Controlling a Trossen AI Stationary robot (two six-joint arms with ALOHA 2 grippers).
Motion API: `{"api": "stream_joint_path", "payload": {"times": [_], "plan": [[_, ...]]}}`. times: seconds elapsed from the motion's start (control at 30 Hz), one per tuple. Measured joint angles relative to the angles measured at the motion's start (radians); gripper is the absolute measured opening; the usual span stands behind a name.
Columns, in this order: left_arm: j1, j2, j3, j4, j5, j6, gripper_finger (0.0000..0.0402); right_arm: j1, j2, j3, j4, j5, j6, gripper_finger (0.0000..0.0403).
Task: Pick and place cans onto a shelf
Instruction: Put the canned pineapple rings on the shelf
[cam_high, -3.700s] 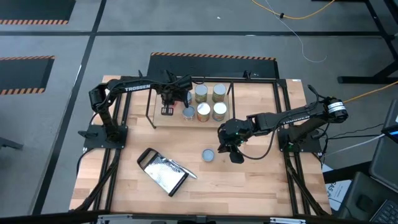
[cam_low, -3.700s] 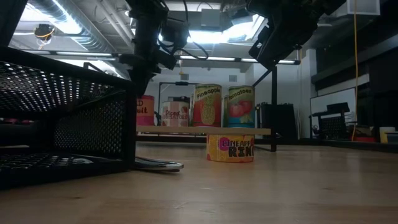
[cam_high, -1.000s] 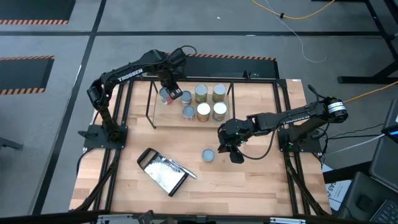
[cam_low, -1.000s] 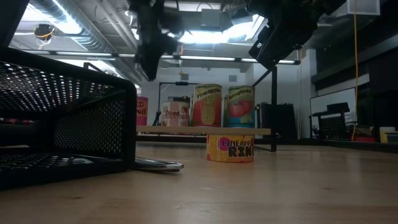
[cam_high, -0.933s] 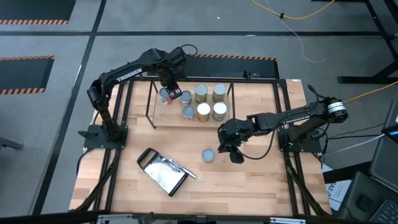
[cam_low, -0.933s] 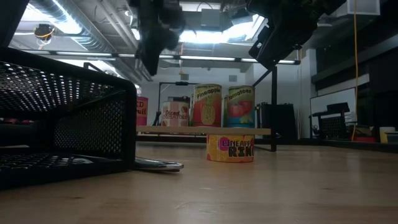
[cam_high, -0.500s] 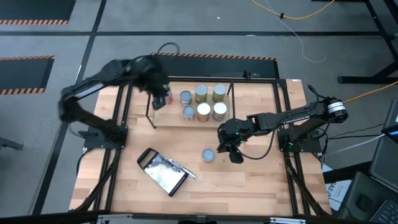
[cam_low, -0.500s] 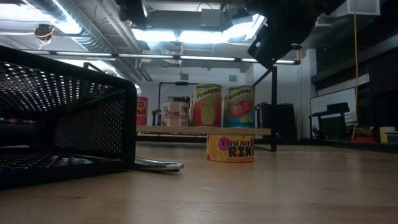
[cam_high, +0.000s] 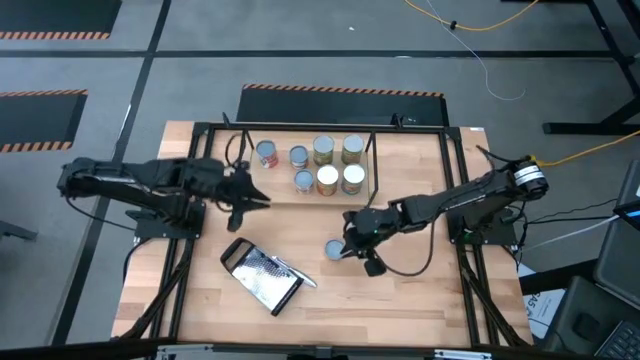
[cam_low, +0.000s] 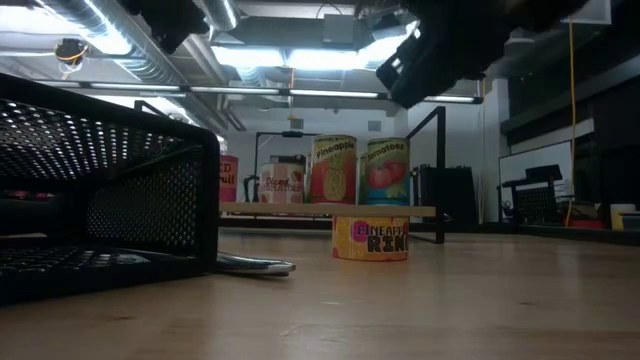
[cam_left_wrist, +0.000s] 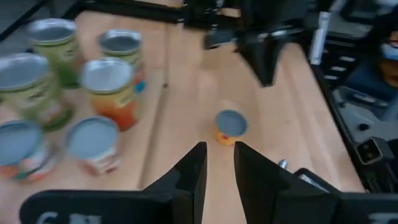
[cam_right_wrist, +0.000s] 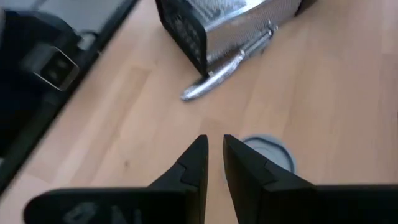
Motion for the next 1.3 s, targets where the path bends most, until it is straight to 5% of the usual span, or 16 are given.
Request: {"api": "stream_joint_path", "payload": {"times": [0.33, 0.97, 1.3], "plan": [[-0.157, -0.018, -0.235, 0.359, -0.059, 0.031, 0.0075, 0.01, 0.147, 0.0, 0.025, 0.091, -0.024, 0.0055], [-0.221, -0.018, -0.248, 0.373, -0.133, 0.031, 0.0075, 0.01, 0.261, 0.002, 0.064, 0.091, -0.026, 0.0054], [-0.22, -0.018, -0.248, 0.397, -0.16, 0.035, 0.0075, 0.01, 0.264, 0.009, 0.075, 0.091, -0.023, 0.0012]]}}
